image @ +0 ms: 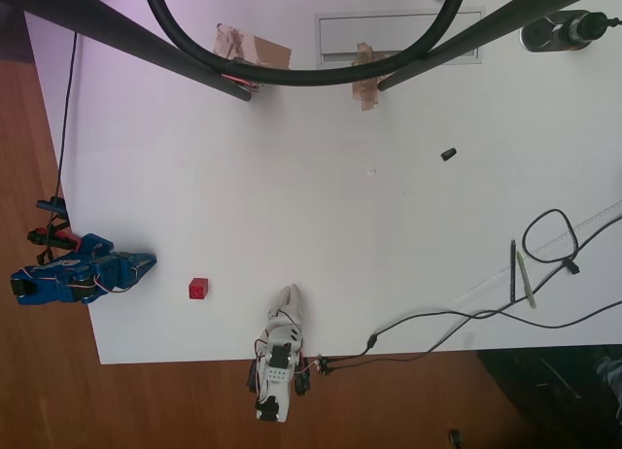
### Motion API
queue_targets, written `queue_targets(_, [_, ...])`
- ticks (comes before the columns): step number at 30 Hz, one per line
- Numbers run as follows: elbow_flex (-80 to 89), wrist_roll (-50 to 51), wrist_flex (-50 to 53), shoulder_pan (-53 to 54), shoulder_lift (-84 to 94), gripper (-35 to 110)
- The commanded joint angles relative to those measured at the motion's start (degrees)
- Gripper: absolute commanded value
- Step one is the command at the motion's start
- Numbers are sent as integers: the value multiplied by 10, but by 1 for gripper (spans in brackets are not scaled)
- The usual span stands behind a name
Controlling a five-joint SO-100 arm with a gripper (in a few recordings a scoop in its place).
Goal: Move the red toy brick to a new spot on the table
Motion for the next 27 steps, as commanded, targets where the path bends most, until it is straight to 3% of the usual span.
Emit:
queue_targets(1, [18, -6, -8, 3, 18, 0])
queue_targets(27, [18, -11, -7, 3, 18, 0])
